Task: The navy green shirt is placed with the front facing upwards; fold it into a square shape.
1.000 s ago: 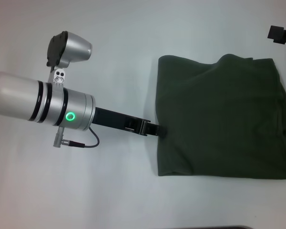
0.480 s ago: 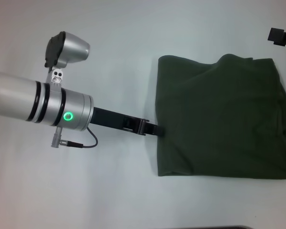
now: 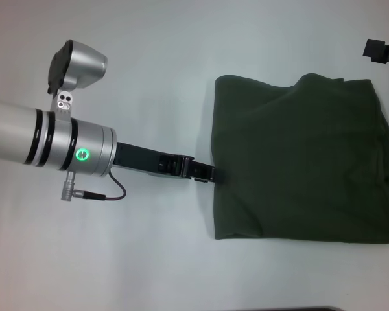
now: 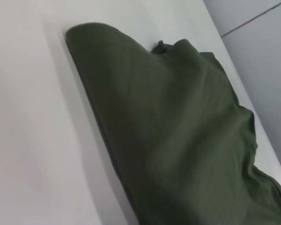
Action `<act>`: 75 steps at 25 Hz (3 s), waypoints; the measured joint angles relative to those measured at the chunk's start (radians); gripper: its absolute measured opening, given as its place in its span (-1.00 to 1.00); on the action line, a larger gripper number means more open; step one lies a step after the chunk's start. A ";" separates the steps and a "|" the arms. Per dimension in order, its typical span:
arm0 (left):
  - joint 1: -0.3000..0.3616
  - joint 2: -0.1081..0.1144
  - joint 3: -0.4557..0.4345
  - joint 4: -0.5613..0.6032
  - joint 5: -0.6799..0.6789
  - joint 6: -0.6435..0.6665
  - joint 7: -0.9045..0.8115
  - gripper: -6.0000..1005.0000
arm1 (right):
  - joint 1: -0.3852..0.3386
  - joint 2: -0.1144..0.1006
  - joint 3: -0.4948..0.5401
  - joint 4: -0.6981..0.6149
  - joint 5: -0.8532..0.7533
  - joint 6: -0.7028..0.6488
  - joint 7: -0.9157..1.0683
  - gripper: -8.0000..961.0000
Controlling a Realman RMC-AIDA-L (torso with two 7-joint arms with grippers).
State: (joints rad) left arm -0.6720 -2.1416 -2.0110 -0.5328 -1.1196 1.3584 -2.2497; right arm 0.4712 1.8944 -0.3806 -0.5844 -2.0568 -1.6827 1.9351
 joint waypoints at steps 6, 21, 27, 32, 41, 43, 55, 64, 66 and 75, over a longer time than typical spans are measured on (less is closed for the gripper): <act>-0.005 -0.006 0.001 0.002 0.001 0.007 -0.033 -0.27 | -0.001 -0.002 0.000 0.000 0.000 0.000 0.001 0.90; -0.020 -0.021 0.011 0.008 -0.001 0.020 -0.052 0.75 | -0.002 -0.005 0.002 0.000 -0.002 0.000 0.004 0.90; -0.032 -0.021 0.010 0.008 -0.002 0.041 -0.057 0.81 | 0.000 -0.005 0.002 0.000 -0.001 0.000 0.004 0.90; -0.035 -0.021 0.010 0.008 -0.003 0.045 -0.061 0.81 | 0.000 -0.005 0.002 0.000 0.000 0.000 0.004 0.90; -0.035 -0.021 0.007 0.006 -0.003 0.040 -0.062 0.76 | 0.004 -0.005 0.002 -0.001 0.000 0.001 0.004 0.90; -0.035 -0.021 0.009 0.007 -0.003 0.037 -0.062 0.73 | 0.005 -0.005 0.002 -0.001 0.000 0.001 0.004 0.90; -0.035 -0.022 0.013 0.008 -0.003 0.037 -0.064 0.32 | 0.007 -0.005 0.002 -0.002 -0.002 0.003 0.004 0.90; -0.032 -0.023 0.013 0.010 0.004 0.031 -0.064 0.21 | 0.005 -0.005 0.002 -0.002 -0.001 0.005 0.004 0.90; -0.031 -0.021 0.013 0.010 0.007 0.031 -0.064 0.21 | 0.004 -0.005 0.002 -0.002 -0.001 0.005 0.004 0.90; -0.025 -0.017 0.012 0.011 0.042 0.043 -0.073 0.22 | -0.002 -0.005 0.002 -0.002 -0.001 0.002 0.004 0.90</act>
State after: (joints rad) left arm -0.6969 -2.1581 -1.9992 -0.5219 -1.0778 1.4011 -2.3225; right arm 0.4696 1.8897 -0.3789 -0.5860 -2.0579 -1.6807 1.9393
